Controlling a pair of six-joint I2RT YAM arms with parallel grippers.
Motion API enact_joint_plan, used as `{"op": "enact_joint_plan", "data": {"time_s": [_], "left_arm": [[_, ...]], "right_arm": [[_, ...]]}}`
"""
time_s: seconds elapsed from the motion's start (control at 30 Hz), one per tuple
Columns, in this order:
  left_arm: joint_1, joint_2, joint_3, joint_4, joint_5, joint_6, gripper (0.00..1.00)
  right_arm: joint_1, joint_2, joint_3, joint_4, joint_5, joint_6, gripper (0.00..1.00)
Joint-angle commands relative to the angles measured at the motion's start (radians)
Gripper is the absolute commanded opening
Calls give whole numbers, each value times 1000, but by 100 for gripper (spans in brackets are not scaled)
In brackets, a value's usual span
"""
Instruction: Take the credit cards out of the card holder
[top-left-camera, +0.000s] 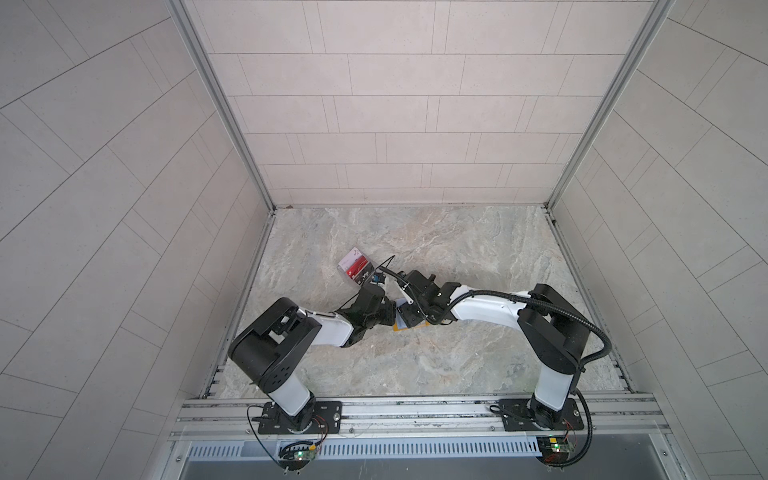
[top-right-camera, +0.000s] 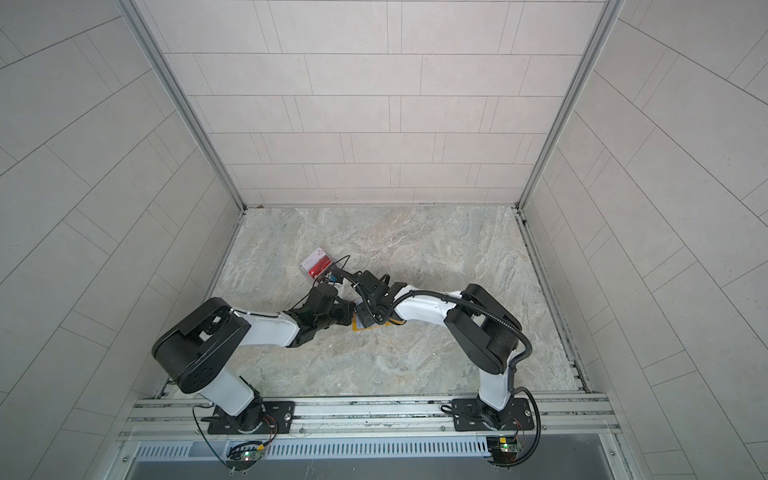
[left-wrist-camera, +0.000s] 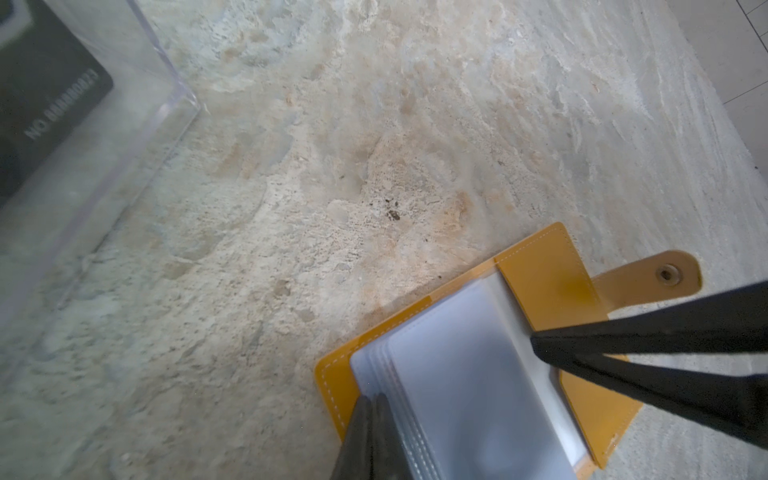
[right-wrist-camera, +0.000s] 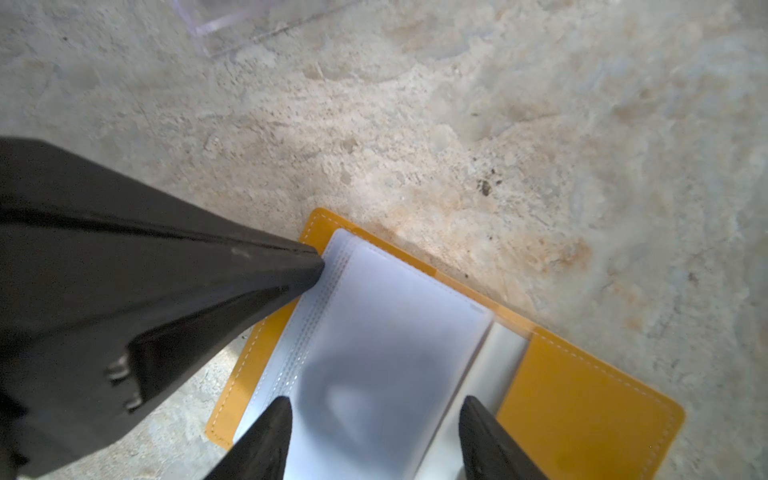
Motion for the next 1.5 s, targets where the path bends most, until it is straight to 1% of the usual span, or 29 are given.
{"op": "enact_joint_plan", "data": {"time_s": [0.0, 0.3, 0.4, 1.1, 1.3, 1.47], "left_arm": [[-5, 20, -24, -51, -9, 8, 0], [-5, 26, -23, -49, -6, 6, 0], [-5, 28, -22, -48, -4, 7, 0], [-4, 32, -20, -51, -2, 7, 0], [-5, 33, -14, -58, -1, 8, 0], [-5, 35, -9, -64, -3, 12, 0]], "right_arm": [[5, 29, 23, -22, 27, 16, 67], [6, 44, 22, 0, -7, 28, 68], [5, 44, 19, 6, -10, 33, 70], [5, 63, 36, 23, -69, 43, 72], [6, 69, 42, 15, -46, 46, 72], [5, 79, 56, -35, 27, 45, 65]]}}
